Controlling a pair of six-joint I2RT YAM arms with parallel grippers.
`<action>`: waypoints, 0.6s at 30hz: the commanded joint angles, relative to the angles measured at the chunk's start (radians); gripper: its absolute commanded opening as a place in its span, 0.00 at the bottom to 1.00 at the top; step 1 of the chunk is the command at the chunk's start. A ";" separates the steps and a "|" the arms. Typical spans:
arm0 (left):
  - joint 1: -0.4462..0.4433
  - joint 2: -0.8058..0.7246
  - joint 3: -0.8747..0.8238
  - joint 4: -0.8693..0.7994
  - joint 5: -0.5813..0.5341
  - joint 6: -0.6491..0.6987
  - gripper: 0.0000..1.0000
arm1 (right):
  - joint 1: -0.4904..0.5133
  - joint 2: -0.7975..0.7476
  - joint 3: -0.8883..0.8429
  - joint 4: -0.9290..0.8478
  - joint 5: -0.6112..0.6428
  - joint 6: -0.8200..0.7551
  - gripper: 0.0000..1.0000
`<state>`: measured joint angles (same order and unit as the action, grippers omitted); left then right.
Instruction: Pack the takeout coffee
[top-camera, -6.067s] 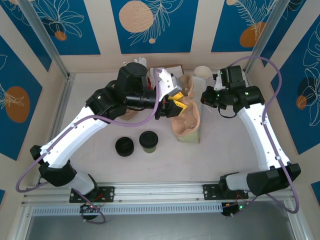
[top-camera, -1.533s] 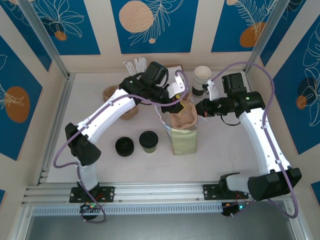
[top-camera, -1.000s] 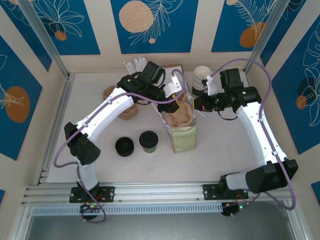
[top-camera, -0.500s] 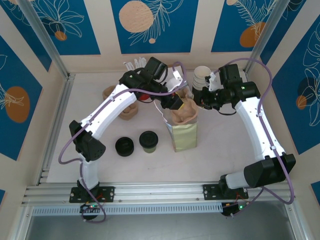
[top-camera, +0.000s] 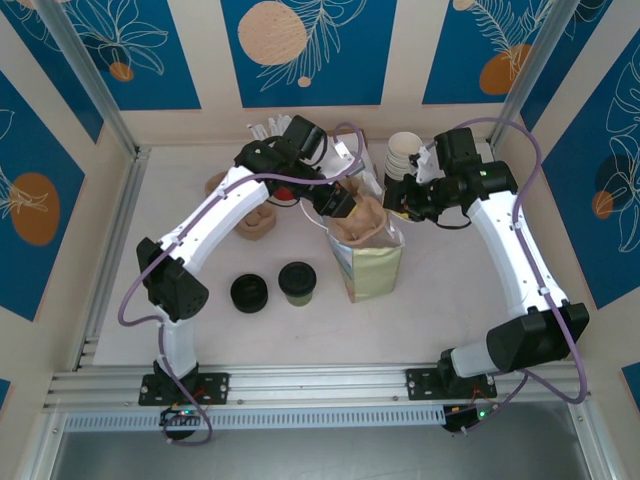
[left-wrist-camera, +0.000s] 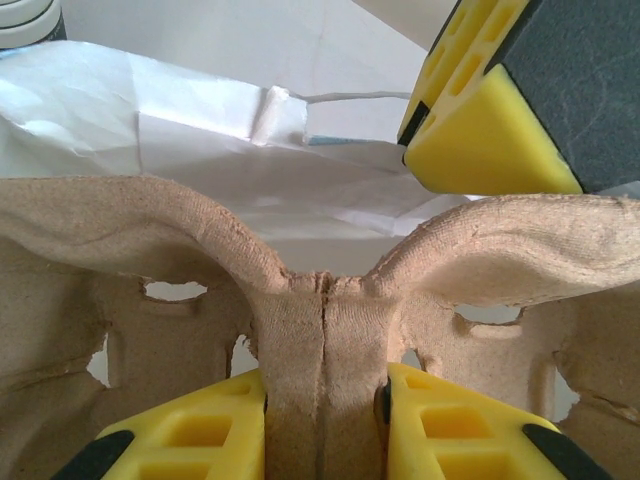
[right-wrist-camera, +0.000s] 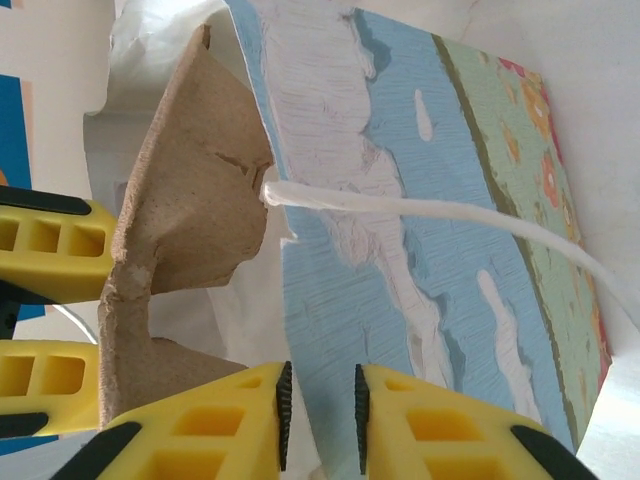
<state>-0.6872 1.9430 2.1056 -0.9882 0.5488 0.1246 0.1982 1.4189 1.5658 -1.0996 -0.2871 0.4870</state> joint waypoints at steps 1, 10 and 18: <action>0.003 0.019 0.050 -0.023 -0.017 -0.017 0.27 | 0.012 0.004 0.043 -0.078 0.010 0.004 0.30; 0.003 0.016 0.045 -0.015 -0.078 -0.040 0.27 | 0.009 -0.005 0.180 -0.275 0.042 0.021 0.46; -0.003 0.012 -0.009 0.013 -0.103 -0.026 0.27 | 0.013 -0.044 0.150 -0.279 0.015 0.073 0.49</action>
<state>-0.6876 1.9537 2.1090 -0.9833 0.4656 0.1024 0.2073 1.4120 1.7252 -1.3373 -0.2420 0.5243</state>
